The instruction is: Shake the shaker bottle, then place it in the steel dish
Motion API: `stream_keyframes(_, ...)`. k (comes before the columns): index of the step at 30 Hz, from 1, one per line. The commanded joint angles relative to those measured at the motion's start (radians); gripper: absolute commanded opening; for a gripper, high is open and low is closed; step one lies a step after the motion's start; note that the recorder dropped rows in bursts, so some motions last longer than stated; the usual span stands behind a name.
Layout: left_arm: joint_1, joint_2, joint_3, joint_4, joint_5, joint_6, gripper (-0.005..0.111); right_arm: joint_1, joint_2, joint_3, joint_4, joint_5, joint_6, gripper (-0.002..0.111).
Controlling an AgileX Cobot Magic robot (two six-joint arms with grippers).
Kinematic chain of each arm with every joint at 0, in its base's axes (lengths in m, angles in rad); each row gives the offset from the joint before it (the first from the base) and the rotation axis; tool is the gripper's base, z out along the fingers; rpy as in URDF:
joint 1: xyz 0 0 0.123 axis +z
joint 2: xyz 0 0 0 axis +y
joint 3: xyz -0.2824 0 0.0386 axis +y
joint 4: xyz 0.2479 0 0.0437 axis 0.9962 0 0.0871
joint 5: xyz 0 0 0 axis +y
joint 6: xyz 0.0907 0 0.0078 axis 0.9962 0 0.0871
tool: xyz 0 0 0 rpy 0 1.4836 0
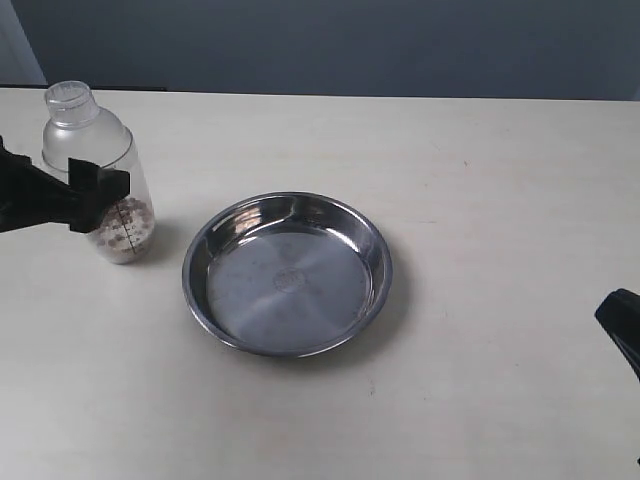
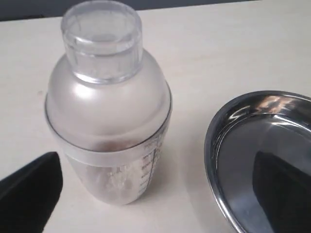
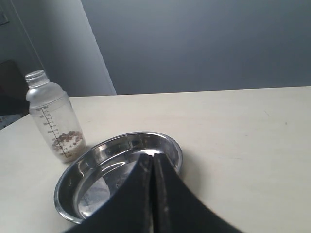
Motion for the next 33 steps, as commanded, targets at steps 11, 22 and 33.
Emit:
stream_keyframes(11,-0.003,0.271,-0.103,-0.009,-0.031,-0.007,0.106,-0.001,-0.004,0.002,0.003,-0.008,-0.004,-0.001)
stream_keyframes(22,-0.003,0.435,-0.18,-0.009,-0.009,0.031,0.106,-0.001,-0.004,0.002,0.003,-0.008,-0.004,-0.001)
stream_keyframes(33,-0.003,0.467,-0.191,-0.009,-0.012,0.012,0.106,-0.001,-0.004,0.002,0.003,-0.008,-0.004,-0.001)
